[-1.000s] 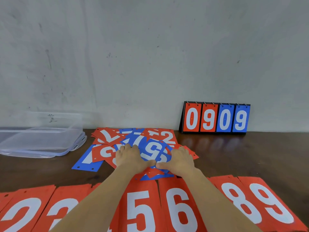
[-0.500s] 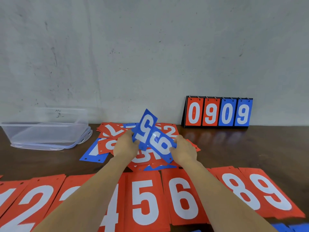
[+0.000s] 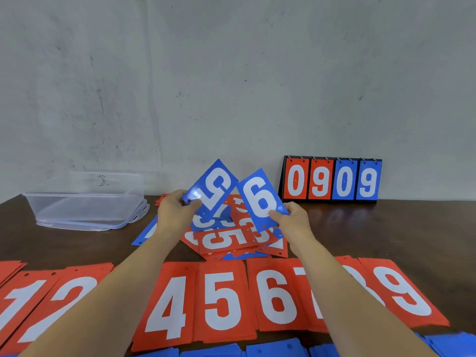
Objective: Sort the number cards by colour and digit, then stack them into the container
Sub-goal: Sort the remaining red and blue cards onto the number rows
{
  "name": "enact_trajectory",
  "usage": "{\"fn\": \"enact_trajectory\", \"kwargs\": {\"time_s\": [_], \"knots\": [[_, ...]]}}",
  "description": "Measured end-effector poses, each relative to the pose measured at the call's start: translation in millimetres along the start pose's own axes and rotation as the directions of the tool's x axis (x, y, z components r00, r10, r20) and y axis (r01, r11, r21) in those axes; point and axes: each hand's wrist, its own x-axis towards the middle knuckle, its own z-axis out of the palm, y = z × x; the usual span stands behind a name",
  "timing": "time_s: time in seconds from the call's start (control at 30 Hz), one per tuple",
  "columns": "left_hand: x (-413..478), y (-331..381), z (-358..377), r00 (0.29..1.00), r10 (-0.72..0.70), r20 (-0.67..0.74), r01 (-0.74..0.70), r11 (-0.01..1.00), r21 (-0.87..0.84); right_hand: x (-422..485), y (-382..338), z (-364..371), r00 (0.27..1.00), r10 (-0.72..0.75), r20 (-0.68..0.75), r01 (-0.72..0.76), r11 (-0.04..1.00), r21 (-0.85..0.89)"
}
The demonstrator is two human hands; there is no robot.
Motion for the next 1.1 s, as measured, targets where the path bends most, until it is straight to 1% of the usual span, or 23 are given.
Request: {"fn": "enact_trajectory", "kwargs": {"time_s": [0.1, 0.17, 0.27, 0.43, 0.57, 0.7, 0.87, 0.97, 1.1], "knots": [[-2, 13, -8, 0.999, -0.019, -0.037, 0.016, 0.996, -0.088, -5, -8, -6, 1.0, 0.012, -0.006, -0.012, 0.999, 0.05], [-3, 19, -13, 0.998, 0.007, -0.057, -0.013, 0.995, -0.095, -9, -12, -9, 0.999, 0.031, 0.009, -0.032, 0.996, 0.078], [-6, 26, -21, 0.995, 0.039, -0.087, -0.045, 0.997, -0.068, -14, -16, -13, 0.999, 0.04, 0.027, -0.042, 0.994, 0.102], [-12, 32, -34, 0.993, 0.084, -0.081, -0.077, 0.994, 0.084, -22, -20, -16, 0.999, 0.026, 0.042, -0.03, 0.992, 0.119], [-20, 35, -38, 0.993, 0.094, -0.079, -0.086, 0.992, 0.09, -28, -23, -18, 0.998, -0.05, 0.024, 0.048, 0.995, 0.092], [-26, 39, -40, 0.993, 0.076, -0.087, -0.062, 0.987, 0.15, -30, -29, -22, 0.993, -0.121, 0.0, 0.121, 0.99, 0.069], [-30, 47, -39, 0.995, 0.046, -0.093, -0.041, 0.998, 0.056, -32, -32, -27, 0.992, -0.124, 0.016, 0.124, 0.992, 0.017], [-30, 49, -36, 0.994, 0.035, -0.102, -0.034, 0.999, 0.012, -34, -34, -29, 0.991, -0.132, 0.017, 0.131, 0.991, 0.028], [-30, 54, -33, 0.994, 0.029, -0.103, -0.032, 0.999, -0.021, -35, -35, -34, 0.989, -0.146, -0.032, 0.148, 0.986, 0.074]]}}
